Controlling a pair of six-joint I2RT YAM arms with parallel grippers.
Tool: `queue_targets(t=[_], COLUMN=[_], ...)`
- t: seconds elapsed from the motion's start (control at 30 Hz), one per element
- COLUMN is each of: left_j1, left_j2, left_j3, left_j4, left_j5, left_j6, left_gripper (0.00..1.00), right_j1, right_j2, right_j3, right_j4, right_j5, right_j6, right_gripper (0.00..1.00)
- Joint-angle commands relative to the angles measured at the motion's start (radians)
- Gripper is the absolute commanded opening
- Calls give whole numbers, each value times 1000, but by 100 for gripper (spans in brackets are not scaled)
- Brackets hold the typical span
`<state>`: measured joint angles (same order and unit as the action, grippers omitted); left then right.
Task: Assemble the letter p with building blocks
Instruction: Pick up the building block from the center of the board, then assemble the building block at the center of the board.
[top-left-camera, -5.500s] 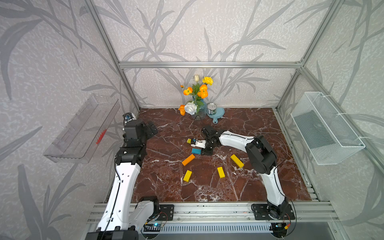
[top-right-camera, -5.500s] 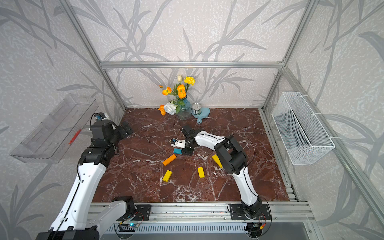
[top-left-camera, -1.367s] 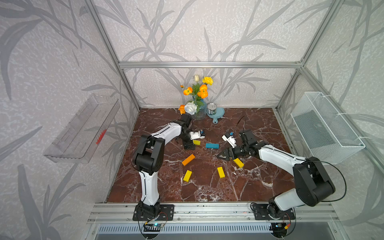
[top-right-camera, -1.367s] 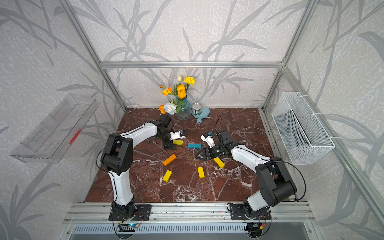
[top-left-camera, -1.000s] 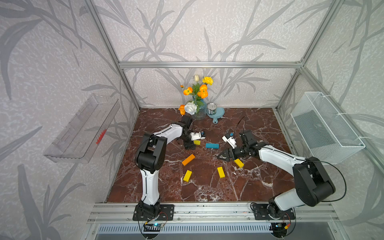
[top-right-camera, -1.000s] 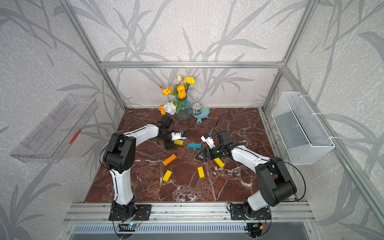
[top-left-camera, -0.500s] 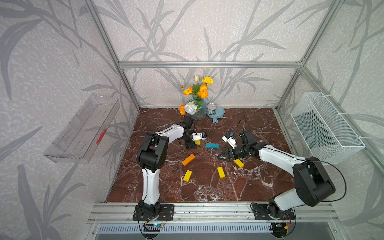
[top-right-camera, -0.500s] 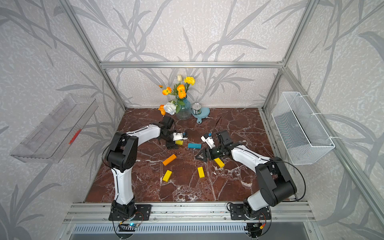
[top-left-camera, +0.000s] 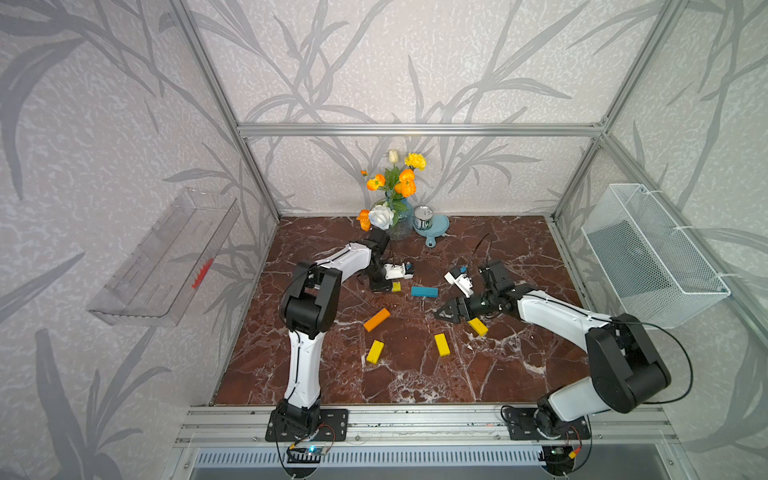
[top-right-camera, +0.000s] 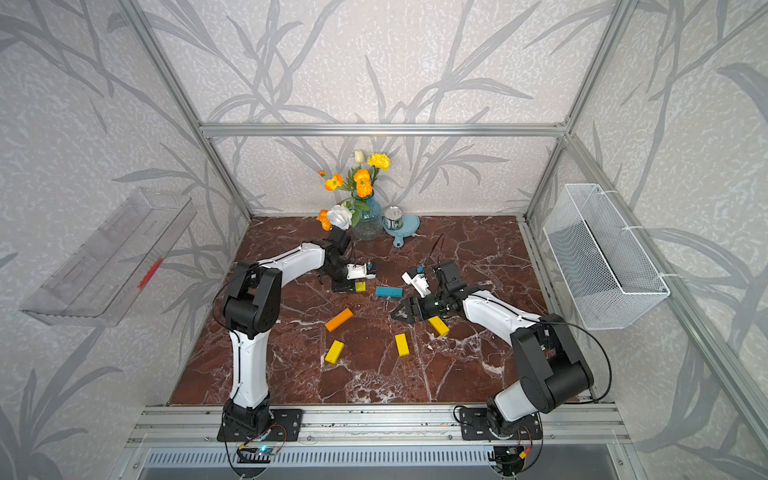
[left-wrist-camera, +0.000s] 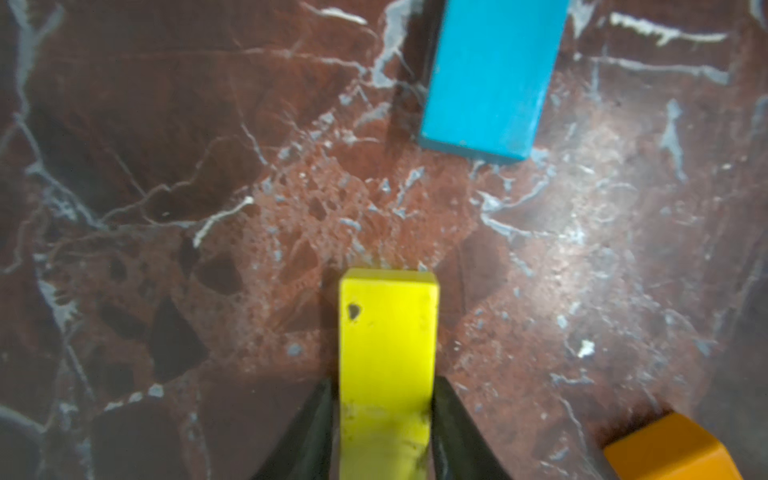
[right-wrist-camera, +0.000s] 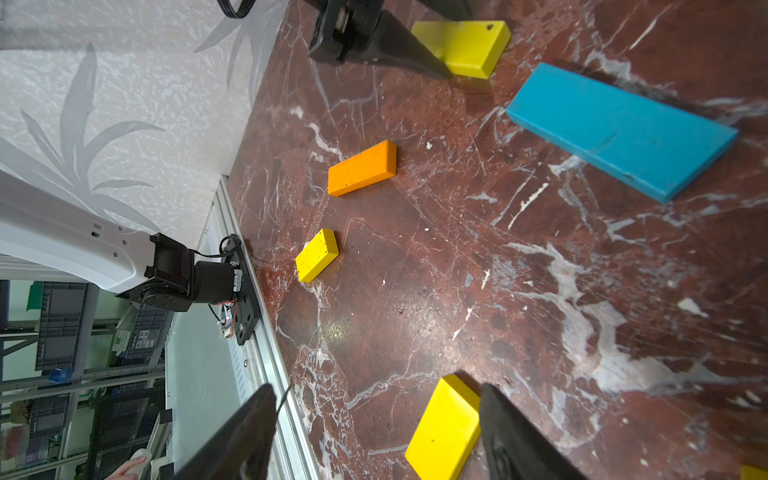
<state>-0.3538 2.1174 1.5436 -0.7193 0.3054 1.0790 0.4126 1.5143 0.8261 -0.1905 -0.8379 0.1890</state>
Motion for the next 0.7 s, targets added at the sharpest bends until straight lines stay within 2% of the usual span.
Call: queue_targets(t=[0.0,0.17,0.3,0.43,0.57,0.67], left_j1=[-10,-25,-38,-62,-76,-87], left_j2=[-40,-86,-74,-23,-16,-44], left_j3=[-54,-110,-74,3,5,-20], left_j4=[-95,-70,-136,-212,-129,-64], left_j5=[12,8,69,87,67,48], left_j6=[35,-32,-85,-166,-341,-408], left_gripper=[31,20,0,0,0,0], right_j1=[-5,-5,-5,-5,-5,-5], right_j2=[-8,-9,-14,-22,-37,-52], right_j3=[13,10,7,-1,-10,-15], right_j4=[-9,-7,-10,-6,-7,-15], right_j5=[-21,-19,-8,-2,12,25], right_j6=[-12,-12,-12,-4,1,2], right_gripper=[76,76,76,76,76,76])
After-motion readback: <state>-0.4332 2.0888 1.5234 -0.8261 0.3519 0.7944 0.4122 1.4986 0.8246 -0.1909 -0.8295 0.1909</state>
